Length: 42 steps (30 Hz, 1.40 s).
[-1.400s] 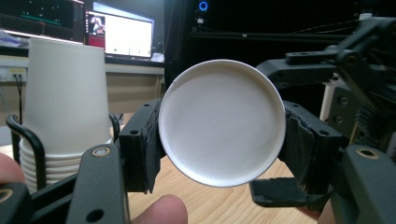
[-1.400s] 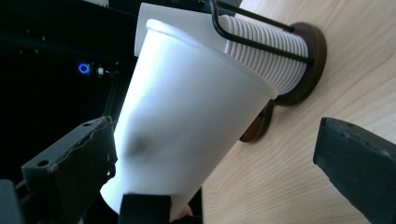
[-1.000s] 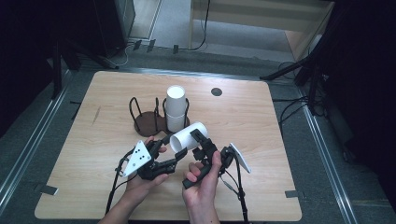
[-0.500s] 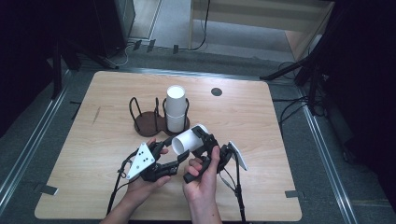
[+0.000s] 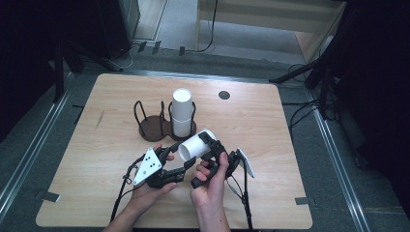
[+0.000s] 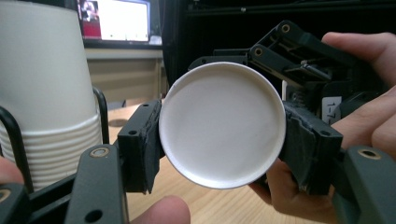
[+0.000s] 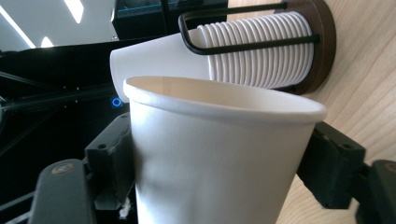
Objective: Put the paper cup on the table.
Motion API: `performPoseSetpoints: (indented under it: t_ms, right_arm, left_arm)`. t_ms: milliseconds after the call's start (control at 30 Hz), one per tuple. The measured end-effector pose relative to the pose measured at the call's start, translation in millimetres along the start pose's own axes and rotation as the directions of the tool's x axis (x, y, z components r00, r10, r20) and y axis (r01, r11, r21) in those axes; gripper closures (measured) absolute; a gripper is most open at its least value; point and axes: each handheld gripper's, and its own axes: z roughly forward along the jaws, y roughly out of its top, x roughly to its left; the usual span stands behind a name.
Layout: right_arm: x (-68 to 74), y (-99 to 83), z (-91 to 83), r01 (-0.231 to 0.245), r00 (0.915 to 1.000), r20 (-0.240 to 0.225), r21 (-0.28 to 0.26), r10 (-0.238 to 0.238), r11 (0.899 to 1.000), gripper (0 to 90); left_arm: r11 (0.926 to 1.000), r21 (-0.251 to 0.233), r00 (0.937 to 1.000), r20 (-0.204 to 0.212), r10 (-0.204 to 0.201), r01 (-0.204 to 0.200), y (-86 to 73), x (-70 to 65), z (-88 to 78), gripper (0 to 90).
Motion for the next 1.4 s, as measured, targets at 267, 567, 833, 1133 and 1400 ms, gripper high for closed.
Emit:
performPoseSetpoints:
  t_ms: [267, 567, 833, 1133, 1400]
  right_arm:
    - [1.2, 2.9, -2.7, 0.071, 0.9965, -0.041, -0.028, -0.072, 0.997, 25.6]
    - [9.3, 20.1, -14.4, 0.220, 0.9743, -0.022, -0.132, -0.224, 0.967, 26.1]
    - [13.9, 23.2, -17.9, 0.370, 0.9285, 0.038, -0.185, -0.369, 0.911, 26.1]
    - [14.9, 27.1, -19.8, 0.484, 0.8743, 0.070, -0.208, -0.480, 0.850, 26.1]
    - [15.8, 30.2, -22.4, 0.622, 0.7831, 0.194, -0.241, -0.591, 0.745, 26.0]
  left_arm:
    - [0.9995, 0.031, 0.9998, -0.018, 0.003, -0.002, 2.7, 3.0, -2.6, 31.8]
    - [0.9962, 0.073, 0.9979, -0.048, -0.043, 0.046, 4.1, 11.9, -6.8, 24.2]
    - [0.9916, 0.098, 0.9957, -0.046, -0.080, 0.084, 6.4, 16.1, -10.8, 16.4]
    - [0.9831, 0.135, 0.9910, -0.066, -0.116, 0.124, 8.8, 23.8, -16.0, 13.2]
    - [0.9796, 0.149, 0.9902, -0.055, -0.128, 0.135, 10.5, 27.9, -23.3, 10.9]
